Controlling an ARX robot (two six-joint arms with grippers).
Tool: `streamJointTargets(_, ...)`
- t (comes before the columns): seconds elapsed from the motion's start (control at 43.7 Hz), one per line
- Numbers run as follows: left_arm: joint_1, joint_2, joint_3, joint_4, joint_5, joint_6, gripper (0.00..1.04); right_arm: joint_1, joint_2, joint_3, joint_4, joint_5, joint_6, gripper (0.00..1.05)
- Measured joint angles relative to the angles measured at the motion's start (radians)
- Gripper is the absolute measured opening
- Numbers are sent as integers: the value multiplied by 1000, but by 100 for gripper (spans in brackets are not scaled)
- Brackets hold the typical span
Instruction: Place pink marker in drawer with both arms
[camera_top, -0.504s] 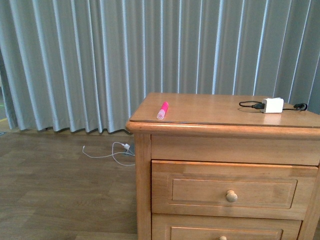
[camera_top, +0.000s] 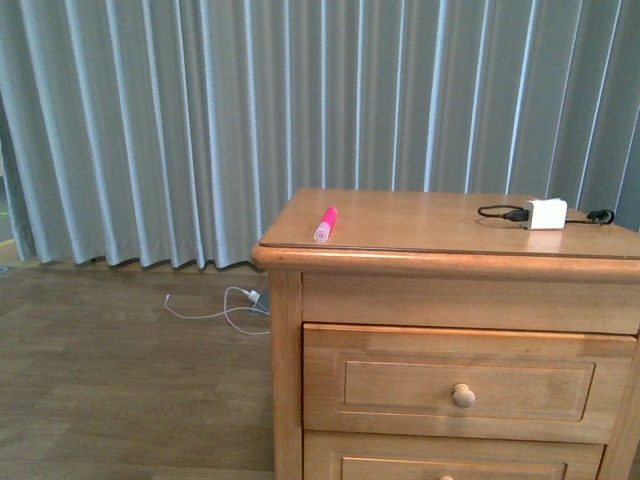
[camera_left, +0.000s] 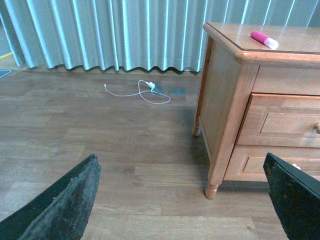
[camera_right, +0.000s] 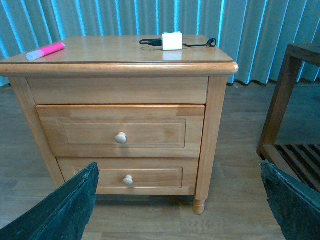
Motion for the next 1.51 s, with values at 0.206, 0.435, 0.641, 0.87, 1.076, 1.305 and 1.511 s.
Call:
streamJointTargets(0.206,0,0,0,0,0,0,99,0,0,0,0,0,0,96)
streamJointTargets(0.435,0,0,0,0,0,0,99,0,0,0,0,0,0,96)
streamJointTargets(0.641,0,0,0,0,0,0,99,-22,57,29,-79,-110,17,96)
streamJointTargets(0.87,0,0,0,0,0,0,99,70,692,153,319,-76,48,96)
streamJointTargets(1.076,0,0,0,0,0,0,99,179,1255,355,542,-6,63,96)
streamJointTargets(1.305,0,0,0,0,0,0,99,245,1688,618,589,63,82,96)
streamJointTargets(1.511,0,0,0,0,0,0,99,256,1956,848,610,120,116,96)
